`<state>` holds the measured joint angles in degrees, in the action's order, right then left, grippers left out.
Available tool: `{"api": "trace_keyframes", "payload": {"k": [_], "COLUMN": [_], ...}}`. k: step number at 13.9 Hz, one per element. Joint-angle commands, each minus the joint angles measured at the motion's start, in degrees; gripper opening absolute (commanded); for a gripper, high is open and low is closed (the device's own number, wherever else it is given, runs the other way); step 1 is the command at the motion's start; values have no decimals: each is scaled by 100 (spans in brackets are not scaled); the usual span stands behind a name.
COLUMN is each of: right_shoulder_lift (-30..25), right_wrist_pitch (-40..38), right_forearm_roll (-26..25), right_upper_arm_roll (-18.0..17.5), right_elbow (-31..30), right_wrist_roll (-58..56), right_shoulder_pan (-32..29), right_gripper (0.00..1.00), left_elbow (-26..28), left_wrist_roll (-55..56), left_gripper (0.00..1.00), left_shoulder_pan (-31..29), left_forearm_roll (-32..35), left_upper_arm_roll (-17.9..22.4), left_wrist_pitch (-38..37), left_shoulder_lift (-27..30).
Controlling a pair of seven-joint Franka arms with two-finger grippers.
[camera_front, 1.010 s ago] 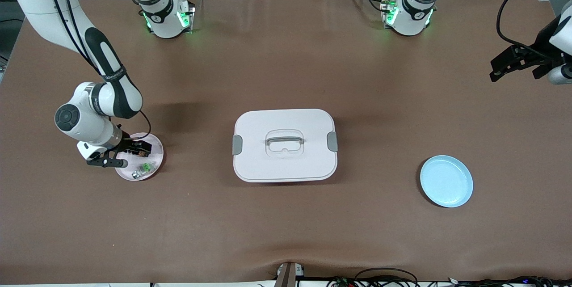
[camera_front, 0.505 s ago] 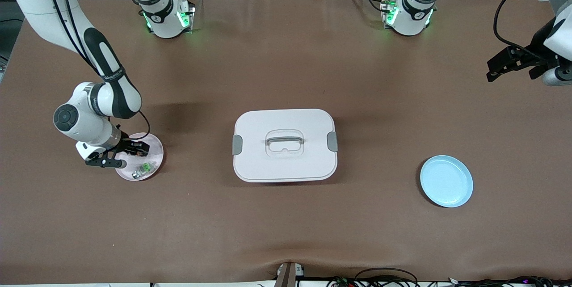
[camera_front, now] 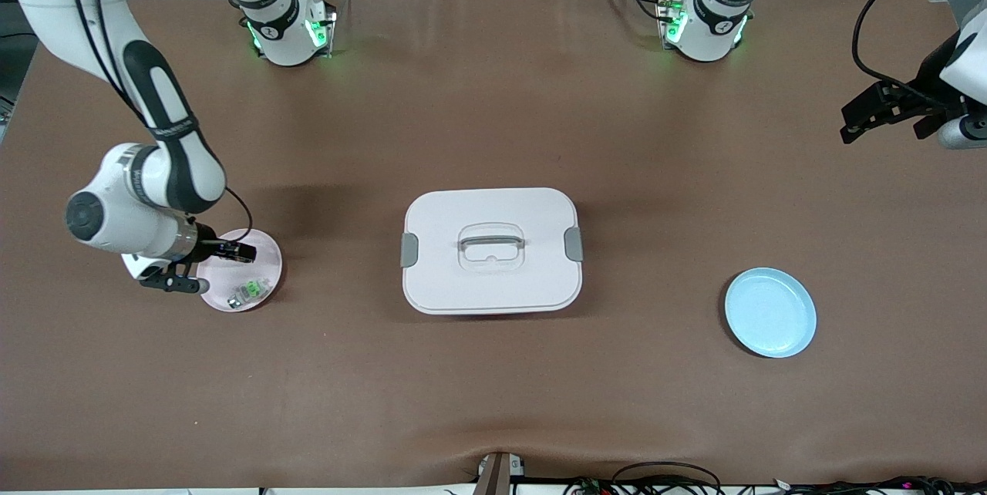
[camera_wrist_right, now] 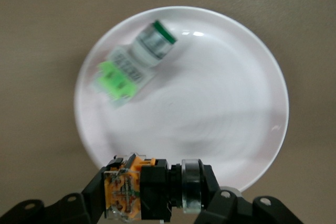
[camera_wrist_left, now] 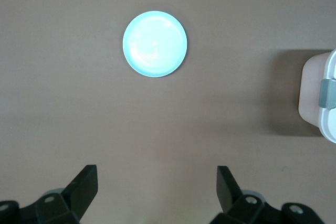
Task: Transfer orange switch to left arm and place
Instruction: 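Close the right gripper on the black-and-orange switch and lift it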
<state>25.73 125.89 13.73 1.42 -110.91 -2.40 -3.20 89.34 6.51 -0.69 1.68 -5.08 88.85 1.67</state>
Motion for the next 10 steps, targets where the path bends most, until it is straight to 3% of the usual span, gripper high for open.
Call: {"api": "trace_keyframes", "payload": {"k": [1,4,7,10], "right_shoulder_lift": [-349,-560,-526,-525], "right_wrist_pitch": [-1230,-2258,-3331,-3720], "right_forearm_roll": [934,1420,1789,2631], "right_upper_arm_roll": [-37,-37,-54,-72], "right_elbow": [429,841,1711,1924], "right_wrist_roll": [160,974,3038,4043], "right_shoulder_pan": [-180,-356,-365,-321], "right_gripper": [0,0,0,0], "left_elbow": [-22,-4,22,23], "left_wrist_roll": [17,17,8,17], "left_gripper": [100,100,100,100], "left_shoulder_pan": [-18,-10,-10,34], "left_forearm_roll": [-89,-89,-89,-89], "left_upper_arm_roll": [-11,-11,-11,-11], "left_wrist_pitch": [62,62,18,27], "left_shoulder_lift": [-44,-53,-62,-114]}}
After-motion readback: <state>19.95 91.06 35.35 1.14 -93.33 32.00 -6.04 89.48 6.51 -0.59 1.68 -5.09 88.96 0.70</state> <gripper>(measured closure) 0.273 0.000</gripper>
